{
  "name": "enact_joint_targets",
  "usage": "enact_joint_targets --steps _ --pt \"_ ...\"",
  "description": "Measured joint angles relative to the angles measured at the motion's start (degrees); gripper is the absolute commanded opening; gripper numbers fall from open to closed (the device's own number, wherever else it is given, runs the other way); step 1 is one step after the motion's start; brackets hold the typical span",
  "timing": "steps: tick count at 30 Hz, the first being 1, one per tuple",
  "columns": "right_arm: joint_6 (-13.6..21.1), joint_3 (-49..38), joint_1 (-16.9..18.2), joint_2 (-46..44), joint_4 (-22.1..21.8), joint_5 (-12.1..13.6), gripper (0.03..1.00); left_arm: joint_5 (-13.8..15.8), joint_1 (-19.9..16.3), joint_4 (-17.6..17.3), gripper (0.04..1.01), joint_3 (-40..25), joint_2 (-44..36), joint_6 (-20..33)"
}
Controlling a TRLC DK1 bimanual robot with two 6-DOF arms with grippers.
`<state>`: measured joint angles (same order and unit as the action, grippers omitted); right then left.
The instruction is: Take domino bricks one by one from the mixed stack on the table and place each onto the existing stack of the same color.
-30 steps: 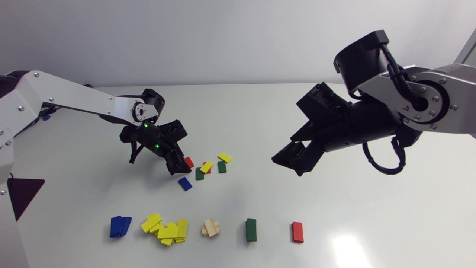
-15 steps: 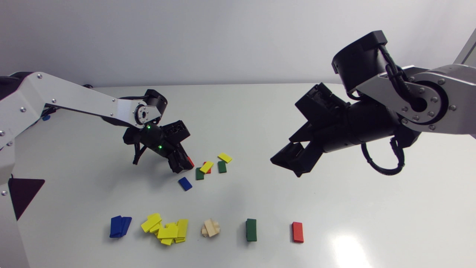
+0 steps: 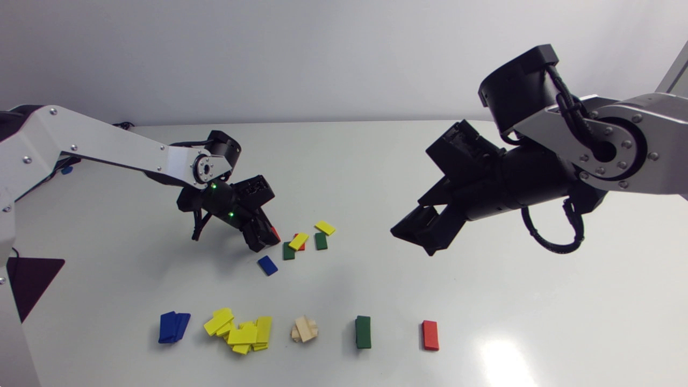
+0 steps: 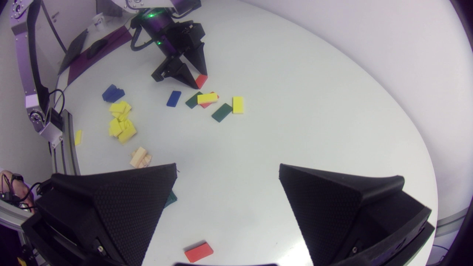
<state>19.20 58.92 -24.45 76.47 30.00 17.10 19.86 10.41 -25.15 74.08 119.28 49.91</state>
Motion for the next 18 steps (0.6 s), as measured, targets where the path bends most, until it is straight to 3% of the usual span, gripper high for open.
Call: enact_joint_targets --steps 6,12,18 --pt "-0.2 0.0 -0.5 0.0 0.0 -0.28 0.97 -1.03 0.15 1.09 0.477 -1.99 -1.75 0.0" --pt "-0.39 0.0 -1.05 -0.13 0.04 -0.7 0.97 -2.3 0.0 -1.05 0.477 -3.37 -5.07 0.0" --pt "-0.42 0.0 -1.11 -1.4 0.07 -0.87 0.97 -2.32 0.63 -2.43 0.477 -4.17 -13.2 -0.02"
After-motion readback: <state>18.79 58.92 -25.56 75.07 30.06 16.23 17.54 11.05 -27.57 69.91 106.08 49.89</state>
